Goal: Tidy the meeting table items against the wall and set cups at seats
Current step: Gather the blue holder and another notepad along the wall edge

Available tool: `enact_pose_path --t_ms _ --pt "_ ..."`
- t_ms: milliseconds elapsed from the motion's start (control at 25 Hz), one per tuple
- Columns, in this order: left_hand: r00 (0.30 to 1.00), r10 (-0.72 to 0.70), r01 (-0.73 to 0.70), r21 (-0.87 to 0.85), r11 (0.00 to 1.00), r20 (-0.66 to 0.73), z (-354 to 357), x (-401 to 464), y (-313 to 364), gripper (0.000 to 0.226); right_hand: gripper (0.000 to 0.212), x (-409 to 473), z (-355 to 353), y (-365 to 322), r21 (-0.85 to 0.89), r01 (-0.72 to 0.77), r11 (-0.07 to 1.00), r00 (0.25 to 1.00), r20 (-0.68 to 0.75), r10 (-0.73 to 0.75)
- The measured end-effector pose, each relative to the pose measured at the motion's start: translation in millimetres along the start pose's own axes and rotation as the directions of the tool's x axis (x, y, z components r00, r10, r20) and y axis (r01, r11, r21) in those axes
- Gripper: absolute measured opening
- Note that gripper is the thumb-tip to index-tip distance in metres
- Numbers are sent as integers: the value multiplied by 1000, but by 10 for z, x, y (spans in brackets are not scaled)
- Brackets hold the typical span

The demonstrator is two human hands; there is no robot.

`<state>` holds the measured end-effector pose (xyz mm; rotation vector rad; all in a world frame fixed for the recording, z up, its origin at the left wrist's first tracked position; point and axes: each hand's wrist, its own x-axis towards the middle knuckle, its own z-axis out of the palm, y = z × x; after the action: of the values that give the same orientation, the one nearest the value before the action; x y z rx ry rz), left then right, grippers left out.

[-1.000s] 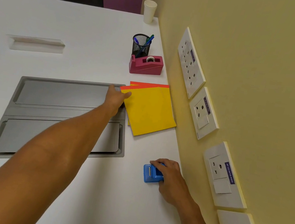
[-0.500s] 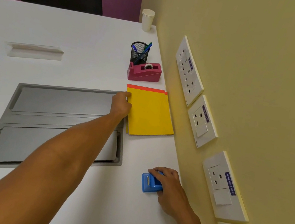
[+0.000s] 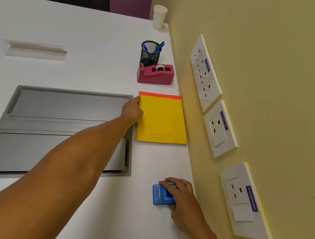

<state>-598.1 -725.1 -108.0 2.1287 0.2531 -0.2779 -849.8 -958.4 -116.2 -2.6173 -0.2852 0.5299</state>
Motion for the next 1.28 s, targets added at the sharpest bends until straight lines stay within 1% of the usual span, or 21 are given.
enact_pose_path --t_ms 80,200,320,360,400,440,520,600,640,720,760,840,960,1040,1080,1120,1240,1280 --pt "998 10 -8 -30 1000 59 -47 -61 21 61 79 0 -23 16 8 2 1000 1000 13 -2" --pt "999 1 1 -75 997 36 -166 -247 27 75 77 19 -39 6 26 -9 1000 999 39 8" --pt "998 4 -14 -178 984 -61 -341 -629 -57 69 77 -32 -60 -79 -6 -3 1000 998 60 4" --pt "995 3 -24 -219 975 -96 -441 -822 -105 65 79 -54 -65 -129 -40 -8 999 998 69 11" --pt "993 19 -45 -222 974 -116 -442 -952 -150 61 83 -27 -70 -89 -105 -32 994 996 78 40" --pt "988 58 -83 -169 982 -145 -506 -1162 -216 56 89 -43 -93 -134 -186 -46 981 994 90 64" --pt "968 181 -186 -10 983 -175 -612 -1617 -360 49 104 -83 -164 -301 -300 -61 952 990 102 95" --pt "955 248 -243 49 969 -162 -676 -1947 -455 44 112 -83 -172 -510 -310 -66 948 995 45 84" --pt "954 252 -246 62 967 -164 -724 -2122 -513 43 111 -101 -169 -671 -296 -54 954 998 8 59" --pt "958 223 -215 67 974 -182 -851 -2524 -584 41 105 -204 -156 -1042 -277 -9 961 999 -32 1" --pt "956 201 -193 60 979 -212 -976 -2746 -640 41 102 -295 -126 -1268 -272 24 962 999 -32 -34" --pt "956 166 -158 53 986 -240 -1058 -2947 -798 39 95 -391 -22 -1487 -239 76 968 997 18 -73" --pt "946 118 -104 61 993 -302 -1370 -3511 -1071 36 86 -744 118 -1970 -205 187 961 978 135 -161" --pt "933 62 -46 54 997 -354 -1626 -3838 -1274 36 81 -885 249 -2286 -180 237 955 963 172 -207" --pt "934 39 -23 48 999 -356 -1645 -3855 -1317 38 80 -886 278 -2315 -155 235 959 964 162 -210" --pt "926 0 14 33 999 -377 -1758 -3982 -1402 40 78 -923 324 -2457 -139 268 954 955 166 -244" --pt "881 -87 97 -2 995 -466 -2181 -4418 -1671 52 77 -1013 508 -2972 -114 358 927 923 191 -333" --pt "885 -104 113 -5 994 -454 -2187 -4416 -1678 54 76 -1013 505 -2967 -94 350 932 928 172 -331"
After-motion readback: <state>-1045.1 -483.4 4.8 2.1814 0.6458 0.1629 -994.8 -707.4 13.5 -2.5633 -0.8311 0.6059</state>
